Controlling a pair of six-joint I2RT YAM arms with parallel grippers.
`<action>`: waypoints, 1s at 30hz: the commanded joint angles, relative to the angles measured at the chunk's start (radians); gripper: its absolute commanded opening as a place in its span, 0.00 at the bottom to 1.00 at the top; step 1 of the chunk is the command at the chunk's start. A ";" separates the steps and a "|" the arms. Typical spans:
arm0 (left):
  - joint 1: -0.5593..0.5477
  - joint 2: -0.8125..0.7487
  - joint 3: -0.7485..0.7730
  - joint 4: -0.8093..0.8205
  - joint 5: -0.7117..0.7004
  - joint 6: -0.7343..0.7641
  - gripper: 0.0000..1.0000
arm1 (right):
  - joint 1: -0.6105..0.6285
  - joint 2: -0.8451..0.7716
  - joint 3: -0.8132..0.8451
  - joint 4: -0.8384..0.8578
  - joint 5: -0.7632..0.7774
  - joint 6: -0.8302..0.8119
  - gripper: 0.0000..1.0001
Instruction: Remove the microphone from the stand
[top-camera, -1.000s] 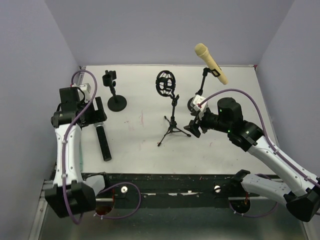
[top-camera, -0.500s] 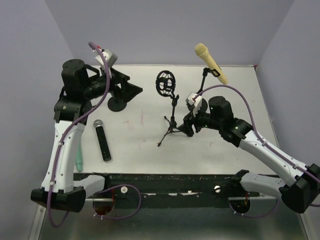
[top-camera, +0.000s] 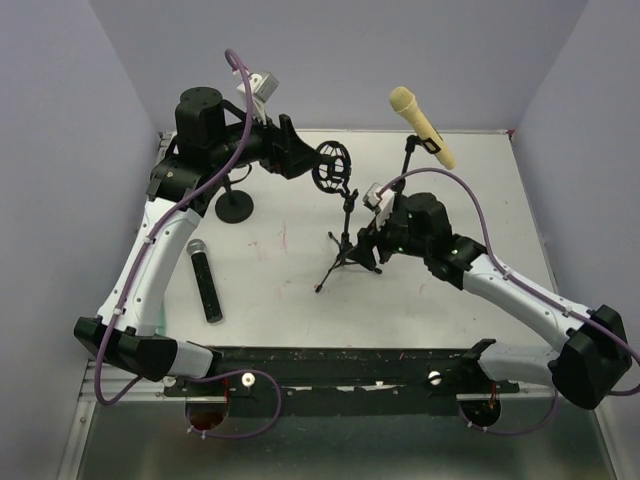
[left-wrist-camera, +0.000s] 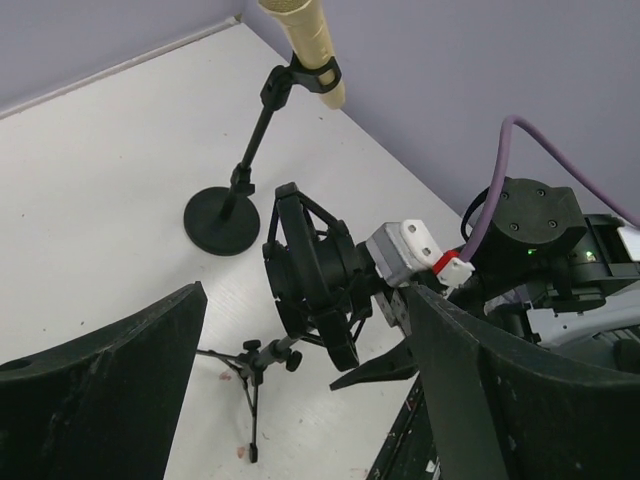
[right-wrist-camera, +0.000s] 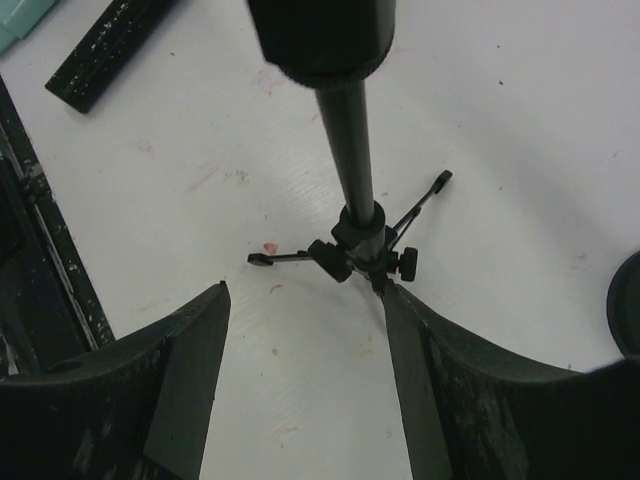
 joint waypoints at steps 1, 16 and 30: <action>-0.010 -0.025 0.010 -0.050 -0.099 0.005 0.89 | 0.004 0.075 0.026 0.201 0.080 0.026 0.70; -0.007 -0.201 -0.127 -0.070 -0.045 0.091 0.90 | 0.003 0.178 0.041 0.390 -0.046 -0.059 0.18; -0.004 -0.290 -0.092 -0.260 0.082 0.347 0.95 | -0.025 0.377 0.292 0.156 -0.625 -0.362 0.14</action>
